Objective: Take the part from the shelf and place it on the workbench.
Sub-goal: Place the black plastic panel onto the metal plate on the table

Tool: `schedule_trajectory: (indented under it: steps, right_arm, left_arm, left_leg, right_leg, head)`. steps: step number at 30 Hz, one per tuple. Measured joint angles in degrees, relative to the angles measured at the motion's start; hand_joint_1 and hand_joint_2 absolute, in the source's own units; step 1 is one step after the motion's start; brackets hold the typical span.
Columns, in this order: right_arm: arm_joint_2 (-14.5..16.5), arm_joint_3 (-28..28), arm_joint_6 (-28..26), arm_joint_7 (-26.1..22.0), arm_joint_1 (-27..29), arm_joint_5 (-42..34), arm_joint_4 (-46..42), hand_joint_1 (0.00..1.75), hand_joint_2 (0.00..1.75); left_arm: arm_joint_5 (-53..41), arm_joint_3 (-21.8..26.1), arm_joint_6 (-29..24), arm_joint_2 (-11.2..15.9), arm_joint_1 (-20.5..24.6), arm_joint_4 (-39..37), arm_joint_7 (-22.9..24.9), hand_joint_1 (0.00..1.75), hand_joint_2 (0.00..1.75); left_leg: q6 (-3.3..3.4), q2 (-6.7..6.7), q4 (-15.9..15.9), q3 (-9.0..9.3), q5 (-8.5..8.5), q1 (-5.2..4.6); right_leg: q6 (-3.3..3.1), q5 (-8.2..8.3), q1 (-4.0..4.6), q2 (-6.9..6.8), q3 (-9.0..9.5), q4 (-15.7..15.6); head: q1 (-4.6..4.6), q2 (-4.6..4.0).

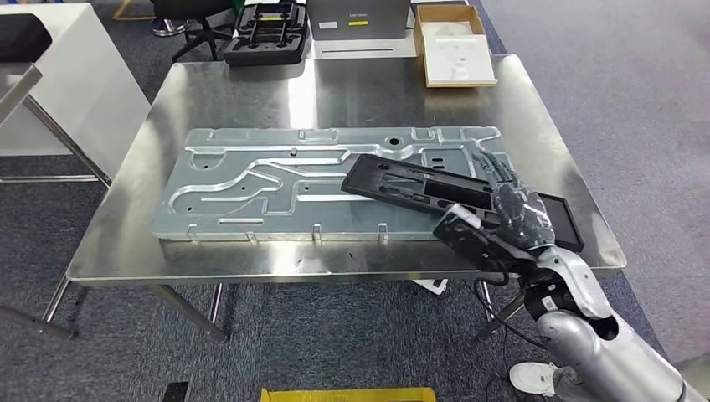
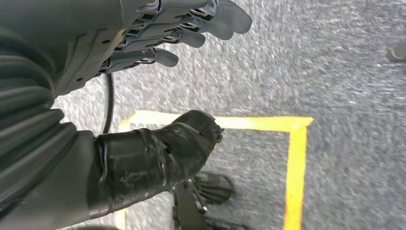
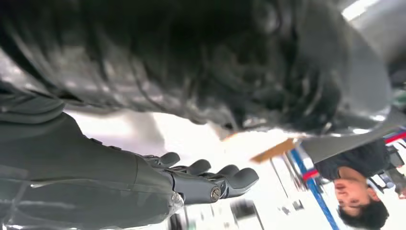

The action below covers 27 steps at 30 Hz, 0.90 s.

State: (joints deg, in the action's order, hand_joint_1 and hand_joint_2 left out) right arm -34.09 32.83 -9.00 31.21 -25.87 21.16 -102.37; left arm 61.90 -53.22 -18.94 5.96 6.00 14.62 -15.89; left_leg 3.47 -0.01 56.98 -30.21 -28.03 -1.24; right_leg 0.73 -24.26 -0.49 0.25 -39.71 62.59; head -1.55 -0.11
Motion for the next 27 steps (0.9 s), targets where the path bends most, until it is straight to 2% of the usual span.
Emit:
schedule_trajectory:
  steps: [2,3,4,5,6,7,8,9,10,11,13,14,15,16,18,19,20,21,22,23,24,25,26,27]
  right_arm:
    - [0.1,-1.2,-4.6,-2.2,0.0,-9.9,-0.2,0.0,0.0]
    - [0.1,-1.8,-6.4,-3.5,0.1,-14.6,-0.2,0.0,0.0]
    - [0.2,-2.5,-8.0,-5.0,0.3,-19.3,-0.3,0.0,0.0]
    - [0.2,-3.3,-9.6,-6.7,0.6,-24.4,-0.3,0.0,0.0]
    - [0.2,-4.1,-11.0,-8.7,1.0,-29.4,-0.4,0.0,0.0]
    - [0.2,-5.1,-12.3,-10.7,1.3,-34.4,-0.6,0.0,0.0]
    - [0.2,-6.1,-13.4,-12.8,1.8,-39.2,-0.9,0.0,0.0]
    - [0.2,-7.1,-14.5,-14.8,2.3,-43.4,-1.2,0.0,0.0]
    - [0.2,-8.1,-15.7,-16.7,2.8,-47.2,-1.5,0.0,0.0]
    - [0.2,-9.0,-17.1,-18.4,3.3,-50.1,-1.8,0.0,0.0]
    - [-0.2,-10.5,-19.8,-21.0,4.3,-53.5,-2.5,0.0,0.0]
    - [-0.4,-11.2,-20.8,-21.8,4.6,-54.3,-2.8,0.0,0.0]
    - [-0.7,-12.0,-21.6,-22.3,5.0,-54.9,-3.3,0.0,0.0]
    - [-0.9,-12.9,-22.3,-22.7,5.4,-55.7,-3.7,0.0,0.0]
    - [-1.2,-15.2,-23.3,-23.7,6.5,-58.1,-4.6,0.0,0.0]
    - [-1.2,-16.6,-23.6,-24.6,7.2,-60.1,-4.9,0.0,0.0]
    - [-1.2,-17.8,-23.8,-25.7,7.9,-62.2,-5.3,0.0,0.0]
    - [-1.2,-19.0,-24.1,-27.0,8.6,-64.1,-5.6,0.0,0.0]
    - [-1.2,-20.1,-24.4,-28.3,9.3,-65.7,-6.1,0.0,0.0]
    - [-1.2,-21.1,-24.9,-29.5,9.8,-66.8,-6.6,0.0,0.0]
    - [-1.2,-22.2,-25.4,-30.4,10.3,-67.5,-7.1,0.0,0.0]
    - [-1.2,-23.3,-26.1,-31.2,10.8,-68.3,-7.7,0.0,0.0]
    - [-1.2,-24.5,-26.8,-32.0,11.2,-69.0,-8.3,0.0,0.0]
    - [-1.2,-25.6,-27.5,-32.6,11.7,-69.5,-8.7,0.0,0.0]
  left_arm:
    - [0.1,0.0,-0.2,-0.1,0.0,0.0,-0.2,0.0,1.75]
    - [0.1,0.0,-0.4,-0.1,0.0,0.0,-0.3,0.0,1.75]
    - [0.1,0.0,-0.5,-0.1,-0.1,0.0,-0.4,0.0,1.31]
    - [0.1,0.0,-0.6,-0.2,-0.1,0.0,-0.5,0.0,0.87]
    - [0.1,0.0,-0.8,-0.2,-0.2,0.0,-0.6,0.0,0.44]
    - [0.2,0.0,-0.9,-0.3,-0.2,0.0,-0.7,0.0,0.0]
    - [0.2,0.0,-1.1,-0.3,-0.2,0.0,-0.7,0.0,0.0]
    - [0.3,0.0,-1.2,-0.3,-0.3,0.0,-0.7,0.0,0.0]
    - [0.4,0.0,-1.2,-0.3,-0.3,0.0,-0.8,0.0,0.0]
    - [0.4,0.0,-1.2,-0.3,-0.3,0.0,-0.8,0.0,0.0]
    - [0.5,0.0,-1.2,-0.4,-0.4,0.0,-0.9,0.0,0.0]
    - [0.5,0.0,-1.2,-0.4,-0.5,0.0,-0.9,0.0,0.0]
    - [0.5,0.0,-1.2,-0.5,-0.5,0.0,-0.9,0.0,0.0]
    - [0.5,0.0,-1.2,-0.5,-0.5,0.0,-0.9,0.0,0.0]
    - [0.5,0.0,-1.2,-0.6,-0.5,0.0,-1.0,0.0,0.0]
    - [0.5,0.0,-1.2,-0.6,-0.5,0.0,-1.0,0.0,0.0]
    - [0.5,0.0,-1.2,-0.7,-0.6,0.0,-1.0,0.0,0.0]
    - [0.5,0.0,-1.2,-0.7,-0.6,0.0,-1.1,0.0,0.0]
    - [0.5,0.0,-1.2,-0.7,-0.6,0.0,-1.2,0.0,0.0]
    - [0.5,0.0,-1.2,-0.7,-0.5,0.0,-1.4,0.0,0.0]
    - [0.5,0.0,-1.2,-0.7,-0.4,0.0,-1.6,0.0,0.0]
    - [0.4,0.0,-1.2,-0.7,-0.3,0.0,-1.7,0.0,0.0]
    - [0.4,0.0,-1.2,-0.7,-0.3,0.0,-1.9,0.0,0.0]
    - [0.4,0.0,-1.2,-0.7,-0.2,0.0,-2.0,0.0,0.0]
  left_leg:
    - [0.3,0.1,-0.4,-0.89,1.21,0.13]
    - [0.3,0.1,-0.4,-1.47,1.63,0.14]
    - [0.23,0.11,-0.3,-2.07,2.01,0.17]
    - [0.09,0.11,-0.1,-2.76,2.38,0.22]
    - [-0.08,0.1,0.2,-3.47,2.71,0.32]
    - [-0.29,0.09,0.6,-4.17,2.96,0.46]
    - [-0.55,0.06,1.0,-4.85,3.13,0.56]
    - [-0.83,0.03,1.5,-5.37,3.27,0.62]
    - [-1.13,-0.03,1.9,-5.73,3.4,0.62]
    - [-1.43,-0.09,2.2,-5.98,3.6,0.6]
    - [-2.09,-0.24,2.4,-6.29,3.95,0.65]
    - [-2.41,-0.26,2.9,-6.66,3.48,0.75]
    - [-2.71,-0.26,4.2,-7.29,2.1,0.84]
    - [-2.96,-0.25,6.6,-8.17,-0.07,0.97]
    - [-3.3,-0.21,13.5,-10.25,-5.12,1.15]
    - [-3.35,-0.21,16.5,-10.8,-6.47,1.21]
    - [-3.29,-0.21,17.9,-10.63,-6.69,1.23]
    - [-3.12,-0.21,17.3,-9.47,-5.8,1.22]
    - [-2.84,-0.22,14.9,-7.33,-4.38,1.17]
    - [-2.47,-0.25,10.9,-4.37,-3.25,1.05]
    - [-2.12,-0.27,6.5,-1.39,-2.72,0.85]
    - [-1.88,-0.3,3.3,0.76,-2.57,0.63]
    - [-1.71,-0.32,1.2,2.0,-2.72,0.4]
    - [-1.62,-0.33,0.5,2.22,-2.67,0.2]
  right_leg:
    - [0.44,-5.0,-0.15,-0.01,-1.65,5.6]
    - [0.69,-6.88,-0.28,-0.01,-2.4,8.9]
    - [0.94,-7.66,-0.43,-0.02,-2.63,11.2]
    - [1.21,-7.46,-0.59,-0.02,-2.05,12.0]
    - [1.46,-6.45,-0.75,-0.03,-0.5,10.8]
    - [1.7,-5.14,-0.92,-0.04,2.04,7.8]
    - [1.87,-4.65,-1.0,-0.05,4.82,3.9]
    - [1.71,-4.35,-0.88,0.02,6.92,0.7]
    - [1.44,-4.48,-0.77,0.08,8.22,-1.5]
    - [1.02,-4.77,-0.59,0.16,8.51,-2.3]
    - [-0.01,-4.15,-0.55,0.21,8.09,-2.5]
    - [-0.52,-3.75,-0.56,0.17,7.78,-2.6]
    - [-1.01,-3.27,-0.59,0.13,7.4,-2.7]
    - [-1.41,-2.77,-0.6,0.09,6.93,-2.9]
    - [-1.73,-1.87,-0.42,0.06,5.77,-2.9]
    - [-1.75,-1.42,-0.31,0.04,5.14,-2.8]
    - [-1.74,-0.96,-0.21,0.03,4.5,-2.8]
    - [-1.71,-0.51,-0.13,0.02,3.88,-2.8]
    - [-1.66,-0.04,-0.07,0.03,3.28,-2.8]
    - [-1.56,0.38,-0.05,0.04,2.84,-2.8]
    - [-1.37,0.76,-0.02,0.05,2.5,-2.8]
    - [-1.09,1.15,-0.05,0.03,2.38,-2.8]
    - [-0.75,1.5,-0.13,-0.01,2.36,-2.9]
    - [-0.38,1.89,-0.23,-0.04,2.39,-3.1]
  head:
    - [0.08,0.0]
    - [0.08,0.0]
    - [0.08,0.0]
    - [0.07,0.0]
    - [0.07,0.0]
    - [0.07,0.0]
    - [0.07,0.0]
    - [0.06,0.0]
    - [0.07,0.0]
    - [0.06,0.0]
    - [0.09,0.0]
    - [0.07,0.0]
    - [0.02,0.0]
    - [-0.05,0.0]
    - [-0.17,0.0]
    - [-0.18,0.0]
    - [-0.16,0.0]
    - [-0.17,0.0]
    - [-0.17,0.0]
    - [-0.18,0.0]
    - [-0.18,0.0]
    - [-0.15,0.0]
    - [-0.22,0.0]
    - [-0.27,0.0]
